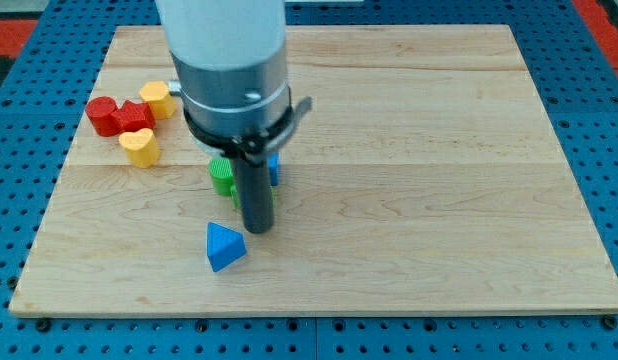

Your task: Slide the green circle to the blue cube

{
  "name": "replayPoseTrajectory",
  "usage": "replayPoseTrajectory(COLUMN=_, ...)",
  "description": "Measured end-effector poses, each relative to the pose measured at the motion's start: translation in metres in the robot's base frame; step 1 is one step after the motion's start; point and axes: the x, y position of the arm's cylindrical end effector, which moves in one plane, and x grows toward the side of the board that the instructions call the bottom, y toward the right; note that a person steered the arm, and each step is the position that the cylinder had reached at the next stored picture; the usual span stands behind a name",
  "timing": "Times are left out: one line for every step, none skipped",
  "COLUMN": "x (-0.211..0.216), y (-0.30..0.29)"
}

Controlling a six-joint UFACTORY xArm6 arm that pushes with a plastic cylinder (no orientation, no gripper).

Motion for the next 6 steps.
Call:
replayPoseTrajectory(x=-0.020, y=-0.012)
replayPoseTrajectory(x=-0.066, y=0.040)
replayPoseTrajectory(x=-0.039, y=0.049)
replayPoseTrajectory(x=0.003, y=-0.023)
replayPoseTrajectory(x=-0.014, y=-0.096)
replayPoseTrajectory(x=-0.088, y=-0.057)
